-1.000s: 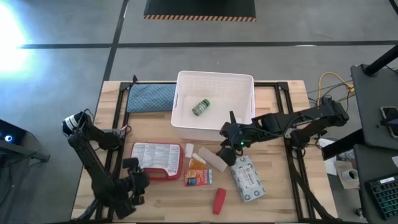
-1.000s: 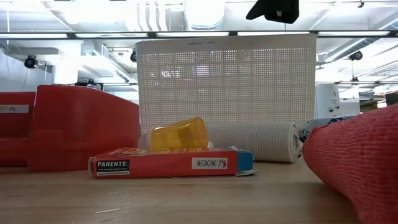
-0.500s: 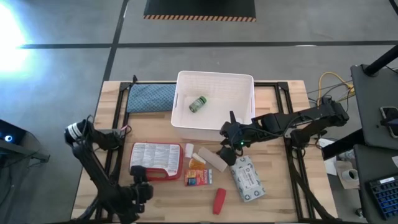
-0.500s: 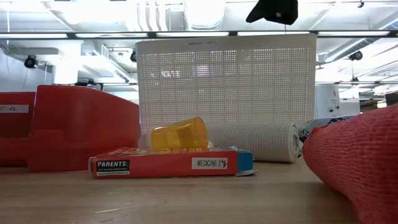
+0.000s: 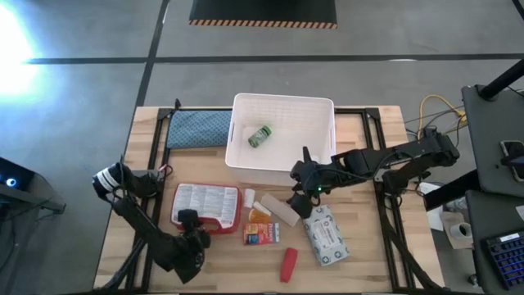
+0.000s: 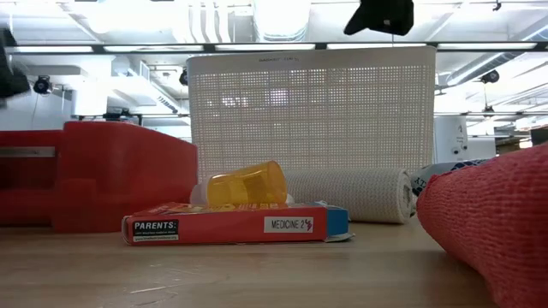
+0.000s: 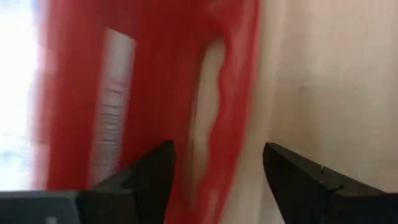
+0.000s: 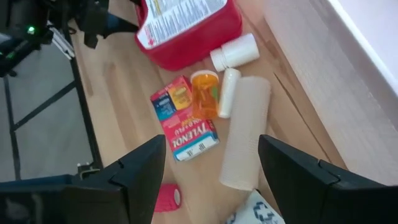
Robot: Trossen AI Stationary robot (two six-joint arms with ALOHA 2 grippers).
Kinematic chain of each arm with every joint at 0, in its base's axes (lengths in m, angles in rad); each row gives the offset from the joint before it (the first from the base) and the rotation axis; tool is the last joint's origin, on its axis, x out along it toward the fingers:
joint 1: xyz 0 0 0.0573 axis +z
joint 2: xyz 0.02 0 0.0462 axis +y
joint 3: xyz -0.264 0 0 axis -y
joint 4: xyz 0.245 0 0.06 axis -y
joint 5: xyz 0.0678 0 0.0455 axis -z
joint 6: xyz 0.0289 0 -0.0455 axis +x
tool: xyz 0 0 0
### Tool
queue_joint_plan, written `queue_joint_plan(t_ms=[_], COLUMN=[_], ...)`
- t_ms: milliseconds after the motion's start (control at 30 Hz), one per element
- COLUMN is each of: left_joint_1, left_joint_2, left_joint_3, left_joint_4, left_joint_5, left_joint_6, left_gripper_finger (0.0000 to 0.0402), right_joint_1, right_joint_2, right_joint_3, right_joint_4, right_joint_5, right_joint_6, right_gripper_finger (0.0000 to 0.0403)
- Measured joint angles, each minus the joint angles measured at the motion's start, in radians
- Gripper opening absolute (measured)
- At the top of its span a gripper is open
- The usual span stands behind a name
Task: Pick & place medical supplies in basket/bin
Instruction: Put the red first aid kit into the white bin
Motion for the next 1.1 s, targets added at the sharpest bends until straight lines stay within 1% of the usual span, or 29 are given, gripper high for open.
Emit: queue_joint_plan(t_ms=[100, 200, 433, 600, 667, 800, 900, 1000, 1100], left_joint_1=[0.013, 0.021, 0.022, 0.028, 0.032, 0.027, 0.028, 0.027, 0.027], left_joint_2=[-0.006, -0.008, -0.008, -0.048, -0.076, -0.169, -0.238, -0.308, -0.363], left_joint_3=[-0.041, -0.078, -0.106, -0.096, -0.087, -0.026, 0.046, 0.169, 0.293], left_joint_4=[0.062, 0.110, 0.145, 0.123, 0.099, 0.069, -0.035, -0.146, -0.292], left_joint_5=[-0.002, 0.006, 0.014, 0.019, 0.054, 0.064, 0.037, -0.059, -0.206], left_joint_6=[-0.003, -0.002, -0.001, 0.007, -0.016, -0.034, -0.045, -0.055, -0.054], left_gripper_finger=[0.0213, 0.0190, 0.0106, 0.0049, 0.0037, 0.0037, 0.0037, 0.0037, 0.0037], right_joint_1=[0.001, 0.001, 0.001, 0.001, 0.001, 0.001, 0.001, 0.001, 0.001], right_joint_2=[0.000, 0.000, 0.000, -0.002, -0.005, -0.019, -0.041, -0.072, -0.114], right_joint_3=[0.000, -0.001, -0.001, -0.001, -0.001, -0.001, -0.001, -0.001, -0.001], right_joint_4=[-0.028, -0.046, -0.047, -0.033, -0.011, 0.077, 0.158, 0.244, 0.311], right_joint_5=[0.000, -0.001, 0.002, 0.050, 0.059, 0.082, 0.112, 0.162, 0.227], right_joint_6=[0.013, 0.026, 0.020, 0.011, 0.008, -0.022, -0.050, -0.097, -0.138], right_gripper_finger=[0.0247, 0.0247, 0.0247, 0.0247, 0.0247, 0.0247, 0.0246, 0.0247, 0.0247])
